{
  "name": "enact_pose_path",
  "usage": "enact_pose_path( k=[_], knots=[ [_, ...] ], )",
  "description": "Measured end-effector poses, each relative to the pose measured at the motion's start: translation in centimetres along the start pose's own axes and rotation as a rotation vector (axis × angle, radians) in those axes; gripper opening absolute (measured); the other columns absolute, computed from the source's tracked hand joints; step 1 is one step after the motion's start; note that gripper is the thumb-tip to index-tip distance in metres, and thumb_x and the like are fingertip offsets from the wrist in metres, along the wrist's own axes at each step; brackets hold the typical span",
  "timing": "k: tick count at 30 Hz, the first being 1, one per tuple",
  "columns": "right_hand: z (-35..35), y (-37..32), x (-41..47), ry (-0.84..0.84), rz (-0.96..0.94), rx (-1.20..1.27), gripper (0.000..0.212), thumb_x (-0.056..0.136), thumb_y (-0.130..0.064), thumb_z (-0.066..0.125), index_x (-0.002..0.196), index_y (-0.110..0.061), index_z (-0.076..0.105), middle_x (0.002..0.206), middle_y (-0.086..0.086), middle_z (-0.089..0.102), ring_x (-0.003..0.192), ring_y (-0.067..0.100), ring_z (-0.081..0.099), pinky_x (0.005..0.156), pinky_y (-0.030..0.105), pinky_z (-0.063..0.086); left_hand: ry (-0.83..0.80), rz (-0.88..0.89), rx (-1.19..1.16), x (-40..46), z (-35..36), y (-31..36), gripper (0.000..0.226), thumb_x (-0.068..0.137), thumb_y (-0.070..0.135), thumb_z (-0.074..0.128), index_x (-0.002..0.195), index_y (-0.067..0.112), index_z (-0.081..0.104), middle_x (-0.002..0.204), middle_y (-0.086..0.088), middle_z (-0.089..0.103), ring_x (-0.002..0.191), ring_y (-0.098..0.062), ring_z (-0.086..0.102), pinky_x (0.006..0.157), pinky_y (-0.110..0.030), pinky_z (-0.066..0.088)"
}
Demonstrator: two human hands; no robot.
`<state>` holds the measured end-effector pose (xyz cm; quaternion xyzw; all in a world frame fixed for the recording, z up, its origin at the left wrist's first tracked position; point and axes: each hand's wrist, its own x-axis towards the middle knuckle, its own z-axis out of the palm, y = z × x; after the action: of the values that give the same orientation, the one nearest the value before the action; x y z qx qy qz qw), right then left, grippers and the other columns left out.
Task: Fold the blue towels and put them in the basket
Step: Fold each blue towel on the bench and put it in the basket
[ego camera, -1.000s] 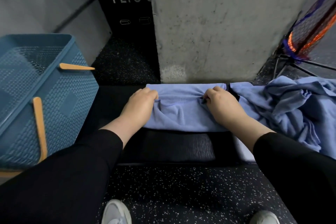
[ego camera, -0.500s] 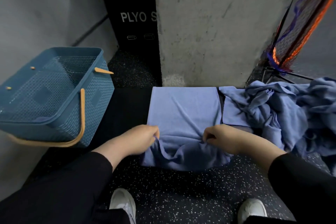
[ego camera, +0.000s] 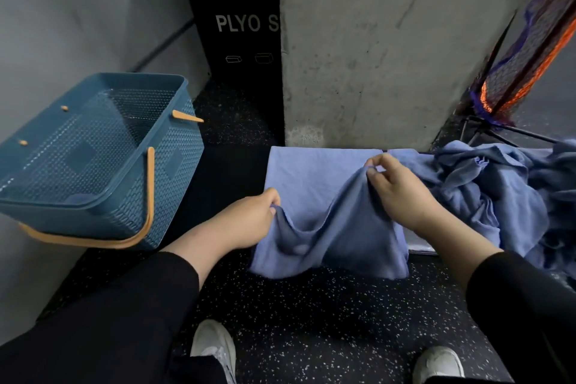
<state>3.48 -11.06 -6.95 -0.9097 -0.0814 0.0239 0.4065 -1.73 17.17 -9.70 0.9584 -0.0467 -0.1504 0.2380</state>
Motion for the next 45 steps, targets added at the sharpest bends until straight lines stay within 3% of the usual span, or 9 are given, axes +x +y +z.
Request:
enact_pose_path(
  k=[3, 10, 17, 23, 29, 32, 36, 41, 45],
  knots=[
    [0.7, 0.8, 2.4, 0.096, 0.034, -0.02, 0.01, 0.104, -0.027, 0.042, 0.1, -0.023, 0.051, 0.074, -0.006, 0.06, 0.064, 0.007, 0.052, 0.051, 0.016, 0.032, -0.008, -0.052, -0.051, 1.4, -0.9, 0.1, 0.011, 0.104, 0.023, 0.039, 0.101, 0.02, 0.048, 0.087, -0.001, 0.061, 0.075, -0.014, 0.055, 0.061, -0.031, 0.041],
    [2.8, 4.9, 5.6, -0.058, 0.099, -0.312, 0.019, 0.105, -0.022, 0.034, 0.111, -0.015, 0.05, 0.094, 0.009, 0.063, 0.081, 0.026, 0.055, 0.07, 0.032, 0.038, 0.457, -0.031, -0.285, 5.8, -5.0, 0.4, 0.016, 0.104, 0.02, 0.042, 0.106, 0.023, 0.058, 0.091, 0.008, 0.062, 0.084, -0.008, 0.057, 0.071, -0.027, 0.041],
    [3.4, 5.5, 6.5, -0.056, 0.017, -0.355, 0.017, 0.104, -0.02, 0.037, 0.107, -0.015, 0.052, 0.088, 0.003, 0.057, 0.079, 0.025, 0.052, 0.069, 0.033, 0.038, 0.296, -0.029, 0.062, 10.5, -0.8, -0.9, 0.026, 0.106, 0.025, 0.04, 0.081, 0.017, 0.046, 0.089, -0.004, 0.06, 0.088, -0.031, 0.057, 0.069, -0.036, 0.035],
    [3.3, 4.7, 4.9, -0.114, -0.032, -0.382, 0.016, 0.103, -0.019, 0.037, 0.105, -0.014, 0.052, 0.091, 0.008, 0.065, 0.078, 0.028, 0.055, 0.068, 0.037, 0.041, 0.236, -0.051, 0.179, 9.3, -0.3, -1.2, 0.025, 0.108, 0.026, 0.034, 0.093, 0.016, 0.051, 0.083, 0.005, 0.052, 0.083, -0.025, 0.052, 0.076, -0.037, 0.033],
    [3.0, 3.1, 2.0, -0.271, -0.038, -0.457, 0.015, 0.101, -0.021, 0.039, 0.106, -0.015, 0.052, 0.1, 0.01, 0.067, 0.091, 0.033, 0.059, 0.078, 0.041, 0.047, 0.151, -0.012, 0.302, 6.0, -0.3, -1.7, 0.03, 0.108, 0.028, 0.032, 0.079, 0.024, 0.036, 0.071, 0.006, 0.047, 0.073, -0.02, 0.048, 0.079, -0.038, 0.033],
    [2.5, 2.4, 0.4, -0.336, -0.07, -0.476, 0.011, 0.097, -0.02, 0.043, 0.102, -0.017, 0.053, 0.096, 0.008, 0.068, 0.089, 0.03, 0.059, 0.076, 0.04, 0.047, 0.146, 0.012, 0.318, 4.2, -0.1, -1.6, 0.029, 0.107, 0.03, 0.032, 0.081, 0.022, 0.04, 0.069, 0.004, 0.051, 0.07, -0.022, 0.049, 0.081, -0.037, 0.032],
    [1.7, 1.5, -0.3, -0.088, -0.186, -0.331, 0.006, 0.095, -0.016, 0.048, 0.095, -0.017, 0.053, 0.086, 0.0, 0.062, 0.082, 0.024, 0.055, 0.074, 0.038, 0.045, 0.224, 0.047, 0.208, 2.9, -0.6, -1.5, 0.026, 0.107, 0.028, 0.033, 0.09, 0.016, 0.05, 0.077, 0.0, 0.06, 0.076, -0.026, 0.057, 0.079, -0.038, 0.036],
    [1.7, 2.4, 1.9, -0.117, 0.0, -0.267, 0.008, 0.101, -0.021, 0.038, 0.101, -0.021, 0.047, 0.089, 0.003, 0.062, 0.082, 0.025, 0.055, 0.069, 0.033, 0.035, 0.133, -0.027, 0.096, 3.9, -1.0, -2.0, 0.027, 0.106, 0.03, 0.035, 0.09, 0.014, 0.049, 0.083, -0.005, 0.061, 0.079, -0.027, 0.059, 0.074, -0.043, 0.048],
    [1.7, 3.6, 3.7, -0.072, 0.115, -0.248, 0.015, 0.104, -0.024, 0.032, 0.109, -0.019, 0.046, 0.08, 0.006, 0.061, 0.067, 0.017, 0.056, 0.062, 0.034, 0.038, 0.198, -0.093, 0.052, 6.1, -1.8, -1.9, 0.029, 0.107, 0.033, 0.029, 0.085, 0.019, 0.043, 0.083, -0.006, 0.06, 0.075, -0.025, 0.057, 0.061, -0.037, 0.04]
  ],
)
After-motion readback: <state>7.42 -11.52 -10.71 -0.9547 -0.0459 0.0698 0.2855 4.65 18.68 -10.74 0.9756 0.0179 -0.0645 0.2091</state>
